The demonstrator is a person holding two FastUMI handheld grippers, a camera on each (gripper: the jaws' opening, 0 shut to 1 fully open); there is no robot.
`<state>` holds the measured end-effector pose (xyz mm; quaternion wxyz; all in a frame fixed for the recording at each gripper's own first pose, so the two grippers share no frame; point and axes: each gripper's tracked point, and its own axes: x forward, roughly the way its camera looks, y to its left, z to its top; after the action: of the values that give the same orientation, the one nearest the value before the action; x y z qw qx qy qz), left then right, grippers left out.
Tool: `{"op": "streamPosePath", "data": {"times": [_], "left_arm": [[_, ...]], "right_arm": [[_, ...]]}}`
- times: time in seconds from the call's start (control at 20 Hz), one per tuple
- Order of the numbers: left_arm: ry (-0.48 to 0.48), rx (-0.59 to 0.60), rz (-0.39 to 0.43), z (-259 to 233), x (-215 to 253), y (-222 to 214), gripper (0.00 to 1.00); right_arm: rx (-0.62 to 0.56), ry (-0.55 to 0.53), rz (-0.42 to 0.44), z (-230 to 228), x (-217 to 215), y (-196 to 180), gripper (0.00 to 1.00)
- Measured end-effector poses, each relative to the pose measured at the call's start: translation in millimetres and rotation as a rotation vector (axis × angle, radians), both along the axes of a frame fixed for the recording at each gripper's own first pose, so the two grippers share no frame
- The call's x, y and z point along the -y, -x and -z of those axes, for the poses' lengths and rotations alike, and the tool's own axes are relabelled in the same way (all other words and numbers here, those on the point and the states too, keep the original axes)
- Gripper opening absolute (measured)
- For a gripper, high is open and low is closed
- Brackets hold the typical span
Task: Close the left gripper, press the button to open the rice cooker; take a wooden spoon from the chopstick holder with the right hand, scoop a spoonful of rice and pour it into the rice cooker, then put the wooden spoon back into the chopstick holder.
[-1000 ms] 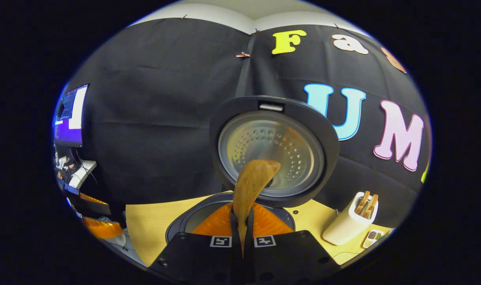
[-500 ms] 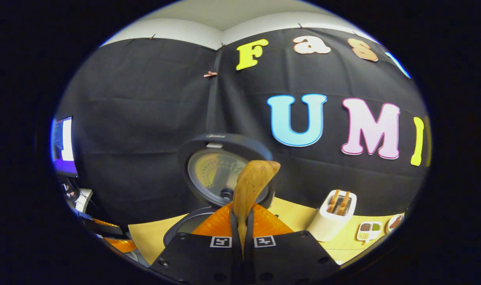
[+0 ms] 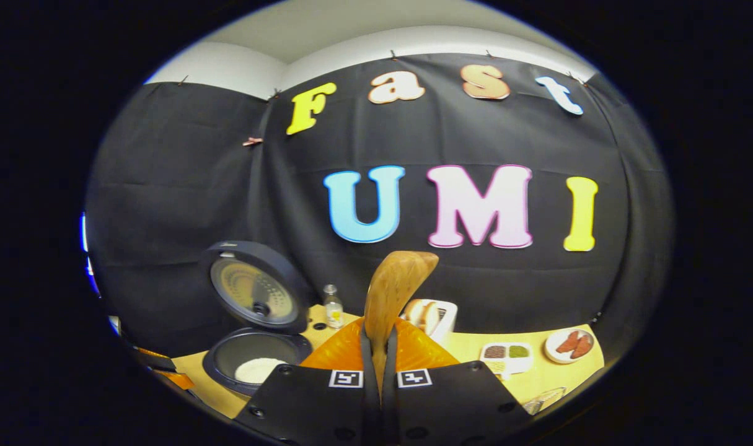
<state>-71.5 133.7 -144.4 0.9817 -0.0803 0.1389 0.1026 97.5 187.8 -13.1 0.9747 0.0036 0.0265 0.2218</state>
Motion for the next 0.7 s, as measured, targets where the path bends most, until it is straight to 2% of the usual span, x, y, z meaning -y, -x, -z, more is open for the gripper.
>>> {"op": "streamPosePath", "data": {"times": [0.2,0.45,0.7], "left_arm": [[-0.011,0.006,0.024,-9.3,26.7,-14.3,0.96],[-0.033,0.014,-0.004,-22.1,51.0,-30.5,0.96],[-0.004,0.012,-0.034,-31.5,76.6,-43.7,0.96]], "right_arm": [[-0.023,-0.012,0.115,3.6,78.5,-7.2,0.05],[-0.064,-0.035,0.231,18.7,166.9,-25.5,0.05],[-0.128,-0.053,0.312,51.7,237.0,-40.0,0.06]]}}
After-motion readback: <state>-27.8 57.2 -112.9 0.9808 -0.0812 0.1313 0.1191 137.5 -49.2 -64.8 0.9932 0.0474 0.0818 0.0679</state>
